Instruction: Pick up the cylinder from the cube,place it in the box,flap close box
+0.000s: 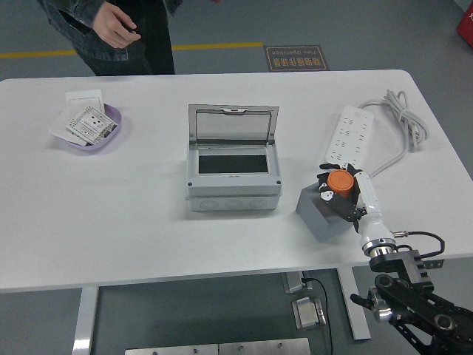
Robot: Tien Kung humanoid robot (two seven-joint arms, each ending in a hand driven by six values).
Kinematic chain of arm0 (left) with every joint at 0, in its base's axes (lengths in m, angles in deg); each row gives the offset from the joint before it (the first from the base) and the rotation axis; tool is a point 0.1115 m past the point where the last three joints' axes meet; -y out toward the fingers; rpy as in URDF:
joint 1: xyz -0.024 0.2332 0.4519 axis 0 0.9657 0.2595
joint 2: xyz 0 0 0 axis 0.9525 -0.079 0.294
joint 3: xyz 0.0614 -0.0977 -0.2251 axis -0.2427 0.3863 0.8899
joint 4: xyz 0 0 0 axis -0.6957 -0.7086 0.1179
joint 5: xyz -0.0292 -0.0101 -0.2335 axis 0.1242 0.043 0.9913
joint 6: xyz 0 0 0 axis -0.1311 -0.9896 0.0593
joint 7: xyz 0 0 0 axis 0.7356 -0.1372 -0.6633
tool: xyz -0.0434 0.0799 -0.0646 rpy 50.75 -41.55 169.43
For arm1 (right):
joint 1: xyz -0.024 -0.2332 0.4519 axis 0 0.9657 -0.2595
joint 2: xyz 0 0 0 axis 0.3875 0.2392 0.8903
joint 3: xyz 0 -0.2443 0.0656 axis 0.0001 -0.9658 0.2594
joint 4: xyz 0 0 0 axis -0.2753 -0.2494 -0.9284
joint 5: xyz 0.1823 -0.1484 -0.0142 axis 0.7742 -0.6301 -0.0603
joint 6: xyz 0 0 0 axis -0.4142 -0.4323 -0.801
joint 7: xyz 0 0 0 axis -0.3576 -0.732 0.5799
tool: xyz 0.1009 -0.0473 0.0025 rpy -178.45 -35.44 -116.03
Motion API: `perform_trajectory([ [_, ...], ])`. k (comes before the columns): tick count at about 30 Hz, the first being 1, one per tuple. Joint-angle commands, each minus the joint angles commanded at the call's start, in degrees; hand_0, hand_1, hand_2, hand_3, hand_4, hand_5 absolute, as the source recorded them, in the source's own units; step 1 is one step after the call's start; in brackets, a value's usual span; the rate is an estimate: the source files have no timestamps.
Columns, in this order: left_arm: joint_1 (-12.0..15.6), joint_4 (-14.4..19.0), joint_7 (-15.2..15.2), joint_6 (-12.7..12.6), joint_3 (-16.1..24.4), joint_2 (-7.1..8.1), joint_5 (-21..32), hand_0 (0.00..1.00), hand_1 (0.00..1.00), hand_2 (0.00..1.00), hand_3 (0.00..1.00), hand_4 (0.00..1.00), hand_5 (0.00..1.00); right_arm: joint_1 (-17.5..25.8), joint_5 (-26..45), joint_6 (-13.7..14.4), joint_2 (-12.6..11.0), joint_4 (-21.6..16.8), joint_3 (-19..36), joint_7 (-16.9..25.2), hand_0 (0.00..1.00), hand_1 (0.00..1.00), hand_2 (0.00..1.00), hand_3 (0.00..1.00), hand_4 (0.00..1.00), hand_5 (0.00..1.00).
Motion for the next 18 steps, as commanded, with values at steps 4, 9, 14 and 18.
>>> perform_trajectory([
  [4,0.0,0.0,0.0,-0.1,0.9,-0.09,-0.7,0.664,0.726,0.651,0.674,0.621,0.099,-0.2,-0.9,0.0,0.0,-0.6,0.3,-0.4,0.537,0.497,0.488,0.408,0.073,0.002],
  [9,0.0,0.0,-0.2,0.0,1.8,-0.17,-1.6,0.664,0.723,0.65,0.671,0.622,0.099,-0.8,-2.6,0.1,-0.2,-1.4,0.8,-1.3,0.536,0.467,0.464,0.34,0.158,0.002],
  [14,0.2,0.0,-0.9,0.1,3.8,-0.2,-3.6,0.665,0.723,0.65,0.671,0.624,0.105,-2.0,-4.4,0.2,-0.6,-2.3,0.8,-2.3,0.383,0.257,0.291,0.212,0.034,0.002],
  [18,0.3,0.0,-1.4,0.2,4.8,-0.26,-4.7,0.663,0.723,0.65,0.669,0.625,0.105,-3.1,-6.5,0.5,-1.0,-3.5,0.9,-3.4,0.373,0.246,0.285,0.209,0.026,0.002],
])
